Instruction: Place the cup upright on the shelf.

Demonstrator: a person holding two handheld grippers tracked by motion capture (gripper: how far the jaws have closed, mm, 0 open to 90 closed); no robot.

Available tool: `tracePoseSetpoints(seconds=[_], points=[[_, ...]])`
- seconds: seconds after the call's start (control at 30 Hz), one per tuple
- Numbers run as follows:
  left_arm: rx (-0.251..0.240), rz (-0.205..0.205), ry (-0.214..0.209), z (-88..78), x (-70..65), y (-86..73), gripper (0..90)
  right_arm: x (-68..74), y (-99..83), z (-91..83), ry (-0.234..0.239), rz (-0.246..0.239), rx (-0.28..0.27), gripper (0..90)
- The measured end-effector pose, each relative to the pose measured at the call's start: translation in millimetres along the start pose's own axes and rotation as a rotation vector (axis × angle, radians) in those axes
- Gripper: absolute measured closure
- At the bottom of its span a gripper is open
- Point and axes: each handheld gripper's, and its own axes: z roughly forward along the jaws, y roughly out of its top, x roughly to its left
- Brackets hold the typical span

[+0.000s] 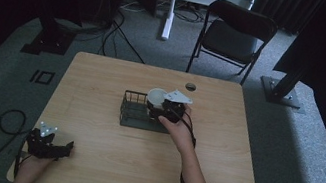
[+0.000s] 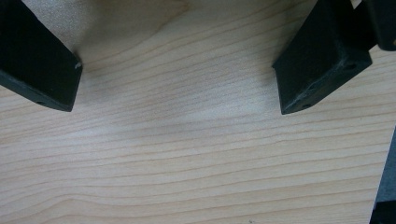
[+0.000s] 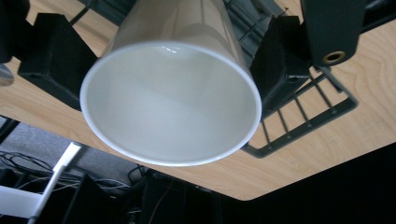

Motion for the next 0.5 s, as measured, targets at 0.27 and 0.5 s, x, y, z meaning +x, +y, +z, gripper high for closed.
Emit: tracePoseSetpoints(seconds=[0.27, 0.5], points=[[0.0, 0.0, 0.0, 0.0, 0.0, 0.0, 0.7, -0.9, 3.0, -8.0, 0.013, 0.023, -0.033, 13.0], [0.0, 0.0, 0.0, 0.0, 0.0, 0.0, 0.7, -2.8, 2.4, -16.6, 0.022, 0.023, -0.035, 12.8]])
